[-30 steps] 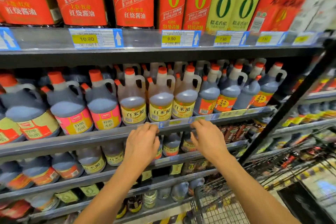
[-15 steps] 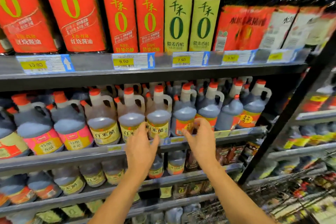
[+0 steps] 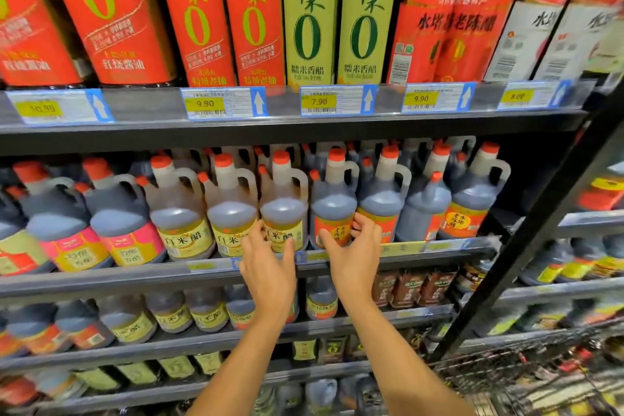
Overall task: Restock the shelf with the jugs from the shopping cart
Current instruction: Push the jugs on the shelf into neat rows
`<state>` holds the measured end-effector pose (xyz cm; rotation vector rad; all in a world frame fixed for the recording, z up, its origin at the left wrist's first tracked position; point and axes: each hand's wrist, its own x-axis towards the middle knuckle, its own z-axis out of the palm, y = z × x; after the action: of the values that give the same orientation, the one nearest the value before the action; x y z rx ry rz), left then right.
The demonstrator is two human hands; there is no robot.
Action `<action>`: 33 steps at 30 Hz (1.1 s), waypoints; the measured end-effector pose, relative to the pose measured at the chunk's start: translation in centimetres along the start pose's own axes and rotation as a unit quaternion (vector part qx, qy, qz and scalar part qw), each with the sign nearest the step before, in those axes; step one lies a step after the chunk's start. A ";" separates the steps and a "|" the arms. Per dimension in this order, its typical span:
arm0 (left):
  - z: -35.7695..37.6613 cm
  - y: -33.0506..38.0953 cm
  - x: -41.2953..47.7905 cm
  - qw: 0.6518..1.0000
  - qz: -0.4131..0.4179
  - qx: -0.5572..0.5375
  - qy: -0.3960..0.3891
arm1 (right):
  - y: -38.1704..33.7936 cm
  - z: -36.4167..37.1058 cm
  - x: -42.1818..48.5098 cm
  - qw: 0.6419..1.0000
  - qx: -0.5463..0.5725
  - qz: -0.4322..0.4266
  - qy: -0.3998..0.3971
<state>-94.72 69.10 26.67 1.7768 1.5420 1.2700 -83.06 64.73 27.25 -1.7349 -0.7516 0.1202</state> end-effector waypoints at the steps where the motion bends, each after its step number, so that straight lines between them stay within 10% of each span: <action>1: 0.0 0.1 0.0 1.000 -0.002 -0.005 0.008 | 0.0 0.0 0.0 1.000 0.001 -0.004 -0.001; 19: 0.2 1.0 -0.8 0.999 -0.005 -0.022 0.047 | 1.1 -1.6 0.3 0.998 0.037 -0.045 -0.028; 33: 7.3 8.5 -5.3 0.975 0.092 0.011 -0.204 | 6.1 -11.6 7.5 0.997 -0.022 -0.032 0.074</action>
<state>-83.83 63.47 28.45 2.0754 1.1875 0.8907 -69.38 58.39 27.62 -1.7398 -0.7042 -0.0678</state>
